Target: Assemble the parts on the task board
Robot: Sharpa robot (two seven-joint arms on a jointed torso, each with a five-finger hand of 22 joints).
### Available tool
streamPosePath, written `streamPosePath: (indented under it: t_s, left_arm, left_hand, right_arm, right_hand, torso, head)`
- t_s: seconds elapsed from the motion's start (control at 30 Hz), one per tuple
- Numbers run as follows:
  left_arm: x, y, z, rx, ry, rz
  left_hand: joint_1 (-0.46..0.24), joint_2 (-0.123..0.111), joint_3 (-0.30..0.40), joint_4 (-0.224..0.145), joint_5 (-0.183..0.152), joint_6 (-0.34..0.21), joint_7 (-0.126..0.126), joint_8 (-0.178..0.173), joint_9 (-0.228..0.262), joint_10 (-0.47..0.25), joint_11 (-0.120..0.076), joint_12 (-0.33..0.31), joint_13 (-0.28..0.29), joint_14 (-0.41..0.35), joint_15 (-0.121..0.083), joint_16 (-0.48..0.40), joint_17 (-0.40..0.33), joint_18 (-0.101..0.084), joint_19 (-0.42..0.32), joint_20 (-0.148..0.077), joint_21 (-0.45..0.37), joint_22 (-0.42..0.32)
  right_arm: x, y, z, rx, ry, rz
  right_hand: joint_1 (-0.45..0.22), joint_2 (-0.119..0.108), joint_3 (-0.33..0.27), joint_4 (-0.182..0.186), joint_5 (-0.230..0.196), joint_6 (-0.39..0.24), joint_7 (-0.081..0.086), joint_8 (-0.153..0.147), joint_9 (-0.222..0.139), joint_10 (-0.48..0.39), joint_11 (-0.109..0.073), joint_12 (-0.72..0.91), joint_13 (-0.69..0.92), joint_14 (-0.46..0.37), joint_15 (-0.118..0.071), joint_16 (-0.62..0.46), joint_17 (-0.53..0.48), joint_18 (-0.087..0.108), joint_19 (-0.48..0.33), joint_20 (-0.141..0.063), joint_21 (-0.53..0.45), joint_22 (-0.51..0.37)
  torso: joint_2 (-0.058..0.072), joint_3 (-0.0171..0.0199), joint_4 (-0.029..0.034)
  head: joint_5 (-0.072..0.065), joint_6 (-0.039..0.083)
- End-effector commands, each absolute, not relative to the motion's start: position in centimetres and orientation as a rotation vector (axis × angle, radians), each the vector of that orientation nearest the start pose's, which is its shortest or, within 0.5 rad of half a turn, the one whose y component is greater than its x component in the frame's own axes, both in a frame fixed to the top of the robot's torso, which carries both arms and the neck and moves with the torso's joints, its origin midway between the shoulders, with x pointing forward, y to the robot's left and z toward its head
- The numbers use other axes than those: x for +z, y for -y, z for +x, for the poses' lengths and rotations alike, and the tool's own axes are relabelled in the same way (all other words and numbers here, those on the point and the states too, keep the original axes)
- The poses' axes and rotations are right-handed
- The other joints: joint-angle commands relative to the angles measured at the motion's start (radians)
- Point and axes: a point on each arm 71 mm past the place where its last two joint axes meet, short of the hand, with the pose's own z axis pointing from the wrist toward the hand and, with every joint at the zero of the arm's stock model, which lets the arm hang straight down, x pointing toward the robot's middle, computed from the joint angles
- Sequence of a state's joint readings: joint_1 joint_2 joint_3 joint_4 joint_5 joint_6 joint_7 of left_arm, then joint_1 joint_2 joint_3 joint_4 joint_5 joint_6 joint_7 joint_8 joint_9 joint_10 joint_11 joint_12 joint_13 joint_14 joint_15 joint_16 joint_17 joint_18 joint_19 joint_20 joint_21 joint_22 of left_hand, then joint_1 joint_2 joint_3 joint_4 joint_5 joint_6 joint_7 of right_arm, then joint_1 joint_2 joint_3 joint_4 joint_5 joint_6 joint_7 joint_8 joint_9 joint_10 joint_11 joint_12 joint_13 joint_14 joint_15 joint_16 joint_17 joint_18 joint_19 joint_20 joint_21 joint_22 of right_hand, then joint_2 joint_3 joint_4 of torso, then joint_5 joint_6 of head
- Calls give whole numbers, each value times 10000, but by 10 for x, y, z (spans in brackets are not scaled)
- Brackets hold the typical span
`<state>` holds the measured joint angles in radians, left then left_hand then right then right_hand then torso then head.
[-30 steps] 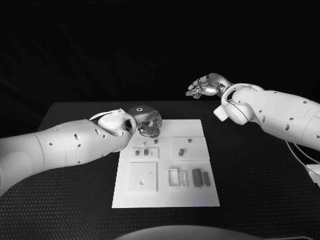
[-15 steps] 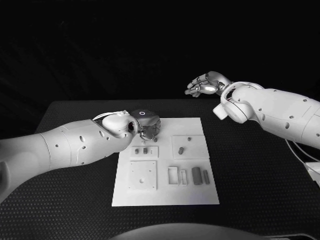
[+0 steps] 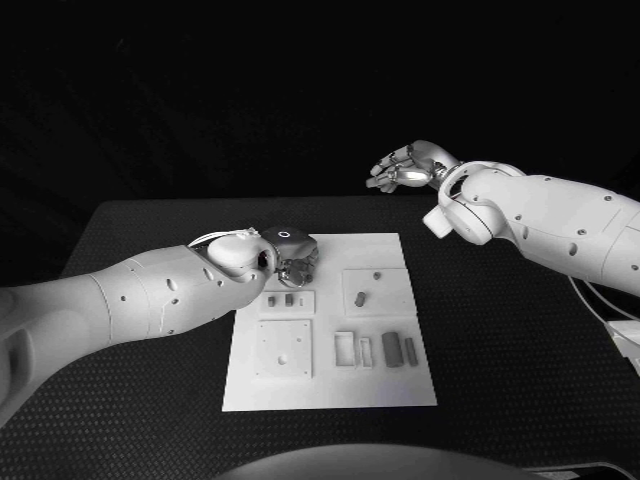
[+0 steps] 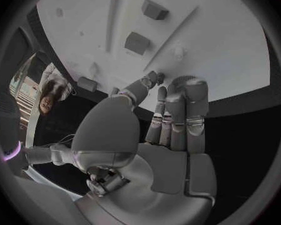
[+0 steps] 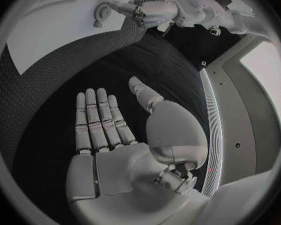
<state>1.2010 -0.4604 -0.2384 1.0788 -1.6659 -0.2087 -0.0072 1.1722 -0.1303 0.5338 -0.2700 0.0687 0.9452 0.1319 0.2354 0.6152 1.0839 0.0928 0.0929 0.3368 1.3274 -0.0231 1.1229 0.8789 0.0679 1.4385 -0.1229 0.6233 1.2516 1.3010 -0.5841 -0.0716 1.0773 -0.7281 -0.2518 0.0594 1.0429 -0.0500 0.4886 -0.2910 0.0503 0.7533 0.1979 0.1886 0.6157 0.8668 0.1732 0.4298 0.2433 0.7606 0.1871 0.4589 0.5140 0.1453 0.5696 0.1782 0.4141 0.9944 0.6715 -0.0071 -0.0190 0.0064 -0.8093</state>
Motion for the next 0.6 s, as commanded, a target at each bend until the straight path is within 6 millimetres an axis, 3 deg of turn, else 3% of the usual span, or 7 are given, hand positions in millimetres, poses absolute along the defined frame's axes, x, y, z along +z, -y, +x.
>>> streamPosePath:
  t_s: [0.03,0.6]
  left_arm:
    - [-277,-121,519,-4966,-17857,6304]
    - [-284,-117,516,-5162,-17904,6174]
  left_hand:
    - [-76,-37,71,7,21,35,-3,-39,-19,17,56,-36,-15,-6,68,72,-17,1351,3,62,60,17]
    - [-21,66,169,-1,36,78,-8,-47,-84,619,-57,45,-15,-14,-37,200,-116,1376,21,35,104,133]
  right_arm:
    - [-168,200,575,9413,-16931,4661]
    - [-168,198,574,9463,-16947,4632]
  right_hand:
    - [57,22,-39,-5,-26,-72,273,65,-14,70,-33,48,-19,-82,-6,-61,-11,147,-5,35,-69,15]
    - [60,21,-41,-5,-26,-70,271,70,-16,71,-33,53,-30,-80,-9,-60,-10,151,-3,37,-71,18]
  torso:
    - [-9,8,-5]
    - [-19,28,6]
  head:
    - [-5,-3]
    - [-58,-54]
